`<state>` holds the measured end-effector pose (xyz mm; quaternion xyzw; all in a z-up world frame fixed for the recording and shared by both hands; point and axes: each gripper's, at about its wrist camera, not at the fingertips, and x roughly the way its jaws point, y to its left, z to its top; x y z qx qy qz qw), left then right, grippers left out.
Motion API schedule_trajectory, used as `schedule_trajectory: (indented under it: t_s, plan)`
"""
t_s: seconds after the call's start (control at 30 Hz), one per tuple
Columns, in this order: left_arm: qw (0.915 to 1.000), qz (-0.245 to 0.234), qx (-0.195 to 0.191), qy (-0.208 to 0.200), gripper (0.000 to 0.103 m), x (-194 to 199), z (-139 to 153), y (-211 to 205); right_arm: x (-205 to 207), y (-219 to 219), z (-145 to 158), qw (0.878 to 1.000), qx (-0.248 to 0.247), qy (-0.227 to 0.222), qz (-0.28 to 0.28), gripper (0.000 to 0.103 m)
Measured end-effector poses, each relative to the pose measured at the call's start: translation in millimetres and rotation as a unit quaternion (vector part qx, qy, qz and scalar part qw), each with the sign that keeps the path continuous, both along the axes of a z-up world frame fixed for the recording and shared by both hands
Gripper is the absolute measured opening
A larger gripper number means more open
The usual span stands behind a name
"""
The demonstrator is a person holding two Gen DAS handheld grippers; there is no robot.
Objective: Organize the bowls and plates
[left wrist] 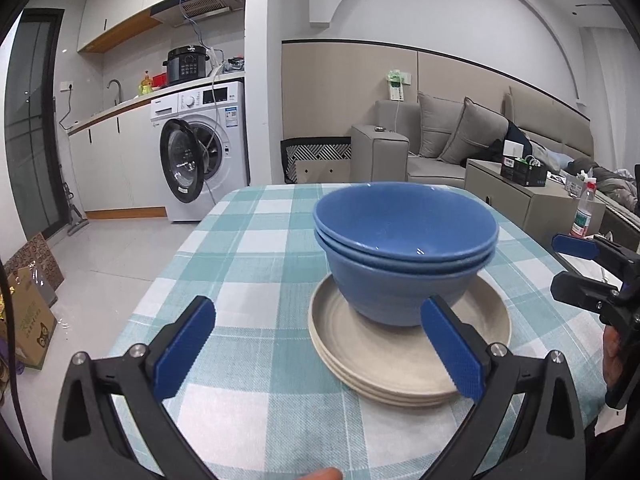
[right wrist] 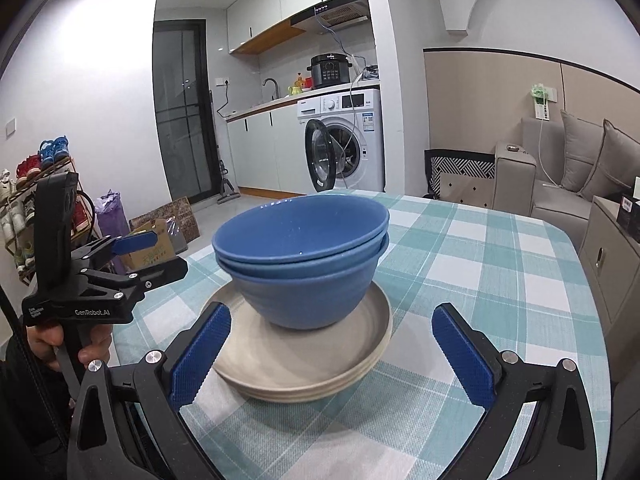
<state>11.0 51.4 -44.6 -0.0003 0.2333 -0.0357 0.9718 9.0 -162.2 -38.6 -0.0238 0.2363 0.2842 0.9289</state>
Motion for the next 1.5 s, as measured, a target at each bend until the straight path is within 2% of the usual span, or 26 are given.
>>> schedule_trajectory:
  t_s: [0.17,0.47,0.87,1.5]
  plan:
    - [0.9999,-0.003,0.008,-0.008,0.103,-9,-4,-9,-16,-5,-7,1.0,-0.007,-0.012,-0.001,0.102]
    - [0.9998,0.001,-0.011,-0.017,0.103,-19,-9,-13,-33,-9,-15,1.0,-0.002,-0.028,0.0,0.102]
    - [0.9996,-0.006,-0.01,-0.026,0.103,-24,-11,-13,-45,12,-23,0.998,-0.021,-0.043,0.031,0.102]
    - [0.9996,-0.004,-0.006,-0.026,0.103,-25,-12,-12,-50,12,-21,0.998,-0.017,-0.051,0.037,0.102]
